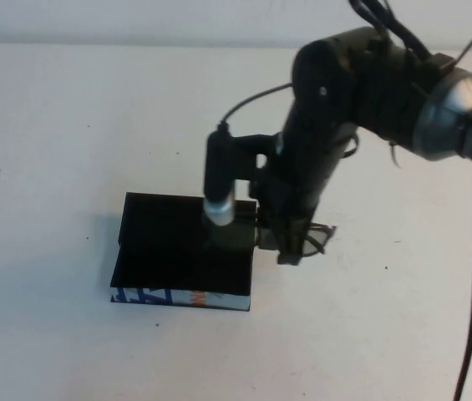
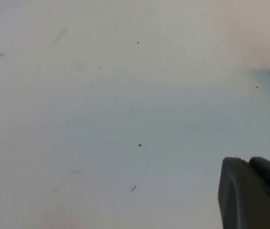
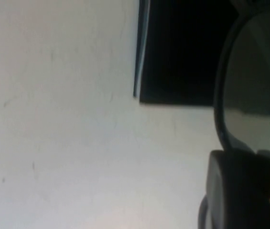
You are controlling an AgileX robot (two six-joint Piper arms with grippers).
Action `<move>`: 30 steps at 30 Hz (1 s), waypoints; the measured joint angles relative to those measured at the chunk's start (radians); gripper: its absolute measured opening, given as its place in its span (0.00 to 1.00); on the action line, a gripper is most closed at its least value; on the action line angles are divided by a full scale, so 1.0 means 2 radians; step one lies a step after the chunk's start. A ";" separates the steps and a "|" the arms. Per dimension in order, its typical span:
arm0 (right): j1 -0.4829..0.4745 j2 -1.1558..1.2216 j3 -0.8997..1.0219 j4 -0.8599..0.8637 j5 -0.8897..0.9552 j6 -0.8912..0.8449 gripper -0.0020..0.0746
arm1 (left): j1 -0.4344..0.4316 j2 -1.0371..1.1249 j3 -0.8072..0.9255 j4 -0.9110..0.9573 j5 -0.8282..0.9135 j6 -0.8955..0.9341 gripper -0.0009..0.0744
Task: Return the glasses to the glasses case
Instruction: Place the glasses in the glasses case
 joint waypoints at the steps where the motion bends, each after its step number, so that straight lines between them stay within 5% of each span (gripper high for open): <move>1: 0.010 0.011 -0.020 0.001 0.000 0.002 0.12 | 0.000 0.000 0.000 0.000 0.000 0.000 0.01; 12: 0.069 0.133 -0.157 0.004 0.003 0.032 0.12 | 0.000 0.000 0.000 0.000 0.000 0.000 0.01; 30: 0.071 0.169 -0.171 0.014 0.004 0.034 0.12 | 0.000 0.000 0.000 0.000 0.000 0.000 0.01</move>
